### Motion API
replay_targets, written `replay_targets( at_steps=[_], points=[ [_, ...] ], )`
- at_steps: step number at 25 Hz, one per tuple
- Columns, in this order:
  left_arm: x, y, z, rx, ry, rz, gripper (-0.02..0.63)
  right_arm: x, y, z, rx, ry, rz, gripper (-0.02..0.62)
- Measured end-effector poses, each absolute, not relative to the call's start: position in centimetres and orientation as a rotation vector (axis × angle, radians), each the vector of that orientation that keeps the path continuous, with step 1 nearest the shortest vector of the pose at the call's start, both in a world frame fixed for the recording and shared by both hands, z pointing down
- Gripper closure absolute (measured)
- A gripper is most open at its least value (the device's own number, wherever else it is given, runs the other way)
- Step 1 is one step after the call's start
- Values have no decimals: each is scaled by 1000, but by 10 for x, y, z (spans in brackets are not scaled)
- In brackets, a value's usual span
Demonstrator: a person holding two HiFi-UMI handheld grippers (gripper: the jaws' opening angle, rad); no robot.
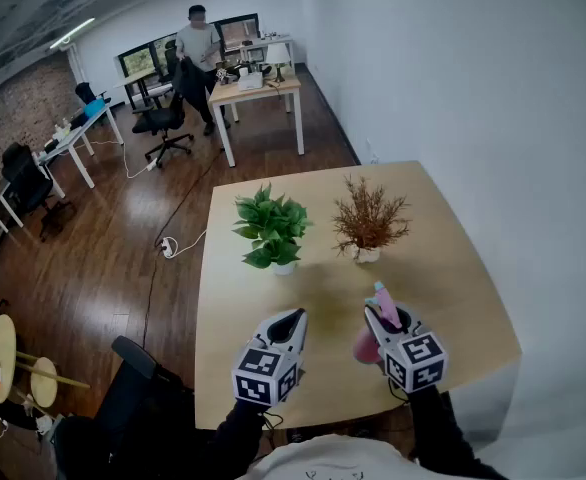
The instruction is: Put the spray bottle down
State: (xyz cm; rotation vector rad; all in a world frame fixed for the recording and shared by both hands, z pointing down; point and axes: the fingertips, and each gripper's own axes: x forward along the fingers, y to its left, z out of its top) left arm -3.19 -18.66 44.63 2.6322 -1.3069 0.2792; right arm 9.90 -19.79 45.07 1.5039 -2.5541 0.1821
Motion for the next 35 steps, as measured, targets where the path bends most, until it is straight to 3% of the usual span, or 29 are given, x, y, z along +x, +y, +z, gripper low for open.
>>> replay_targets(
  at_steps=[35],
  points=[
    [-61,-205,507,2526,-1294,394,604,17,-321,551,1505,-2430,-49,512]
  ],
)
